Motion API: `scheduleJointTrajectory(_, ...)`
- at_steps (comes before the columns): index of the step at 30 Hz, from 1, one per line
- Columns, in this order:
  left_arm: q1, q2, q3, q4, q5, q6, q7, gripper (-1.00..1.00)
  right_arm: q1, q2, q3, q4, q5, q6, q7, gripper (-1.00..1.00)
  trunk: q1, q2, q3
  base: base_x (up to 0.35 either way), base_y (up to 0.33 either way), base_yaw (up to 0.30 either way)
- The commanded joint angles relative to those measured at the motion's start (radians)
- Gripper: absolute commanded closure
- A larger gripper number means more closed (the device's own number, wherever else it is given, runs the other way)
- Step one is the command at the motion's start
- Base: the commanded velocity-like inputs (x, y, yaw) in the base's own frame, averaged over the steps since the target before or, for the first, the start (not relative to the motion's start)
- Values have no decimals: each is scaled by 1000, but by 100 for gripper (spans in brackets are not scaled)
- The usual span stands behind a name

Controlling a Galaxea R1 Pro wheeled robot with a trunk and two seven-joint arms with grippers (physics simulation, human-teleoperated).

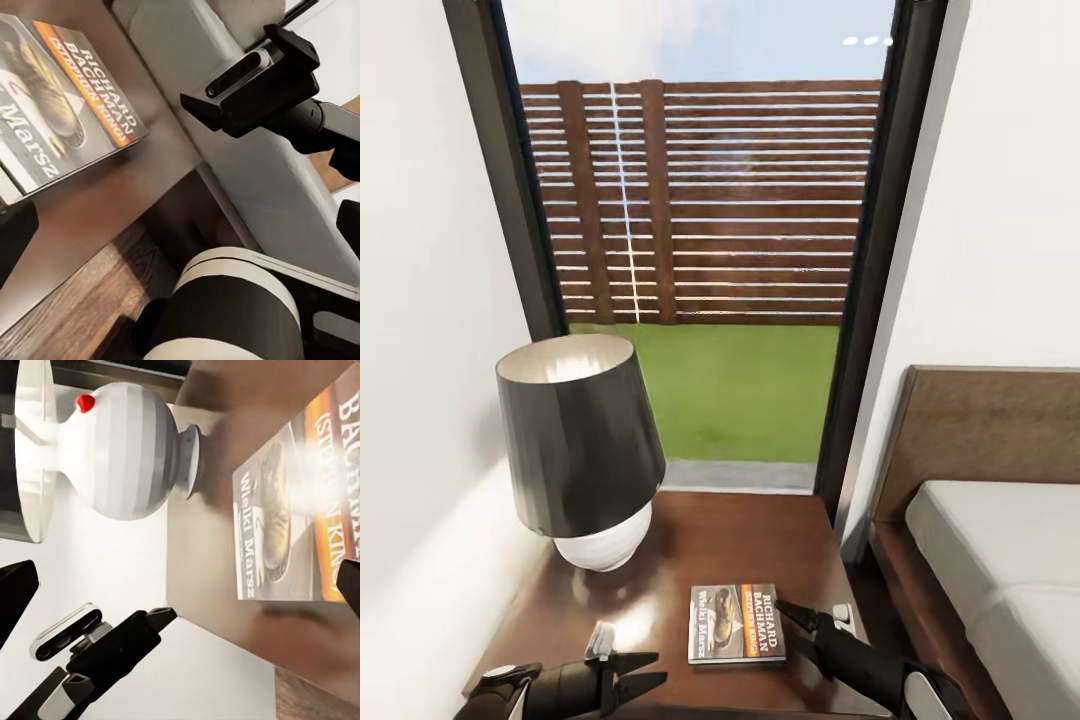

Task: In the bedroom, move the book from the bed onto either nightstand, and place the two sandals side by side next to the bed.

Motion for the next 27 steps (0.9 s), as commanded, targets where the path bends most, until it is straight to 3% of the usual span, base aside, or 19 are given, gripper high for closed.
scheduleJointTrajectory(1, -1, -1, 7, -1, -11, 11, -7, -100, 0, -1, 2, 0, -8, 5, -1, -100, -4, 7, 2, 0, 0, 0)
scheduleJointTrajectory(22, -1, -1, 8, -1, -12, 11, 11, -100, 2, -9, 6, 4, 4, 4, 1, -100, -85, 154, 68, 0, 0, 0)
scheduleJointTrajectory(24, -1, 0, 8, -1, -12, 11, 18, -100, 3, -22, 6, 10, 5, 3, 1, -100, -92, 168, 74, 0, 0, 0)
scheduleJointTrajectory(25, -1, 0, 8, -1, -12, 11, 23, -100, 3, -47, 6, 21, 6, 2, 2, -100, -96, 175, 77, 0, 0, 0)
scheduleJointTrajectory(27, -1, 2, 8, -1, -12, 11, 31, -100, 5, -139, 6, 61, 6, -18, 4, -100, -104, 189, 84, 0, 0, 0)
